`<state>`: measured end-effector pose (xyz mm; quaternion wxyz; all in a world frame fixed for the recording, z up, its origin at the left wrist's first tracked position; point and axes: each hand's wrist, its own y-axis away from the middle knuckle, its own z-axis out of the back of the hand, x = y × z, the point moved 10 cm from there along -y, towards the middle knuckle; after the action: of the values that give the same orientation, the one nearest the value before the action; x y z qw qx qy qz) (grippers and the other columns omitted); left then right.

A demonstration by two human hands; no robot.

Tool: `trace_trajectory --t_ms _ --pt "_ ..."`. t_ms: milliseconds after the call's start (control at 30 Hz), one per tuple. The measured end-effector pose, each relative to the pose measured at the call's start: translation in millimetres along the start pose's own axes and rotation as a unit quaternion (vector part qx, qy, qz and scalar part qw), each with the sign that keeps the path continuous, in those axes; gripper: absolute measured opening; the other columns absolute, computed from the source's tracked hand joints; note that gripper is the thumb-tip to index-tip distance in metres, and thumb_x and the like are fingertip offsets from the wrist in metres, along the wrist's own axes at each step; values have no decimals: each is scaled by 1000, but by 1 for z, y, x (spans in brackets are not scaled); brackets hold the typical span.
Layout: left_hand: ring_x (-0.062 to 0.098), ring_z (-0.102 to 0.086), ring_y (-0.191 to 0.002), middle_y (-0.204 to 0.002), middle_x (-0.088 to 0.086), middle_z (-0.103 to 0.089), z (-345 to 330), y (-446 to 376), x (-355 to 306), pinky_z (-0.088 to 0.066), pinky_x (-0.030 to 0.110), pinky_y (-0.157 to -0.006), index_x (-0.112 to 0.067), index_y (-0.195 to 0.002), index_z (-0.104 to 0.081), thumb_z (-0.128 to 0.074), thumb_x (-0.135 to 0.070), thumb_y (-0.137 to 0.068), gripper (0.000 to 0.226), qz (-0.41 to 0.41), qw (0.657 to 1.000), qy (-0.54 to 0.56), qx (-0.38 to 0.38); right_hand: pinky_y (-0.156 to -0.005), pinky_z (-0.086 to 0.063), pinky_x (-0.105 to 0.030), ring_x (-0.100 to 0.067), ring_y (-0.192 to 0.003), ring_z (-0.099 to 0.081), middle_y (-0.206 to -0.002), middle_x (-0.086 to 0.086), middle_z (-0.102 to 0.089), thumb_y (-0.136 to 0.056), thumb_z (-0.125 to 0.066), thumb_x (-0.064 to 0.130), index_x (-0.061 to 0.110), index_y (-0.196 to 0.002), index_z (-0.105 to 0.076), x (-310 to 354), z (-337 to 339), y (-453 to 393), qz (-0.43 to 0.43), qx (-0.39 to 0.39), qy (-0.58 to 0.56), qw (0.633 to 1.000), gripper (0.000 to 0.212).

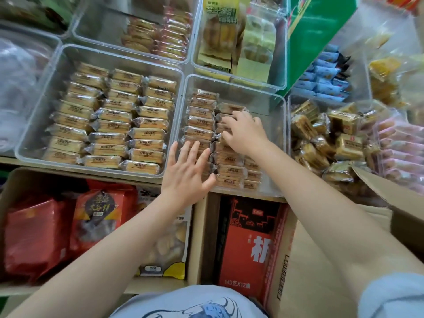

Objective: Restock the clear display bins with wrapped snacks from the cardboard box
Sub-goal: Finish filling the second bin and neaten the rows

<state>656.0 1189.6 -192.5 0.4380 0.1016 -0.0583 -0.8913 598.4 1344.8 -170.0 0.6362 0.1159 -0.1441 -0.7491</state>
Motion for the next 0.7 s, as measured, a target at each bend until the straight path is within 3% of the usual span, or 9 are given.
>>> trace_trajectory --t_ms 100,167,233,333,467,567,700 --pt "23 -4 -156 -168 5 -16 1 2 5 10 49 -123 -25 -160 -18 -14 -69 -93 80 10 1000 11 11 -108 -35 -46 -23 -128 -46 -137 -3 -53 -102 -44 35 26 -141 -51 -4 36 57 41 -35 -69 996 41" --pt "23 -3 -156 -168 5 -16 7 7 4 9 48 -124 -22 -160 -20 -25 -67 -96 78 29 998 49 15 -94 -47 -39 -19 -106 -57 -114 -1 -63 -102 -46 30 20 -125 -64 -20 63 107 55 -67 -126 988 30" --pt "26 -16 -153 -163 10 -29 25 19 -22 -1 49 -125 -17 -155 -33 -34 -62 -96 74 18 992 122 -5 -76 -52 -36 -15 -82 -60 -92 0 -67 -101 -49 24 15 -107 -70 -48 92 164 48 -130 -187 973 24" --pt "26 -36 -140 -149 9 -47 64 57 -122 -25 46 -119 -13 -144 -49 -48 -49 -96 60 -100 965 241 -29 -62 -47 -26 -10 -66 -58 -77 0 -68 -99 -53 20 12 -97 -73 -107 117 261 -1 -261 -237 936 22" --pt "21 -40 -135 -146 2 -47 101 124 -272 -36 40 -112 -19 -141 -51 -46 -47 -95 54 -253 914 316 -17 -59 -42 -17 -9 -63 -55 -67 6 -60 -98 -52 20 10 -90 -72 -202 96 380 -135 -340 -256 895 23" --pt "22 -41 -137 -147 3 -48 112 162 -357 -27 33 -111 -24 -140 -53 -50 -43 -97 47 -326 907 261 -45 -61 -39 -9 -3 -65 -57 -69 11 -59 -98 -53 20 14 -87 -69 -262 51 439 -208 -316 -255 890 21" --pt "25 -41 -140 -146 3 -51 86 167 -406 -27 42 -118 -23 -144 -49 -53 -44 -98 50 -305 942 130 -43 -73 -48 -30 -22 -79 -64 -84 -2 -71 -96 -52 24 14 -88 -70 -329 -32 462 -279 -199 -245 907 22"
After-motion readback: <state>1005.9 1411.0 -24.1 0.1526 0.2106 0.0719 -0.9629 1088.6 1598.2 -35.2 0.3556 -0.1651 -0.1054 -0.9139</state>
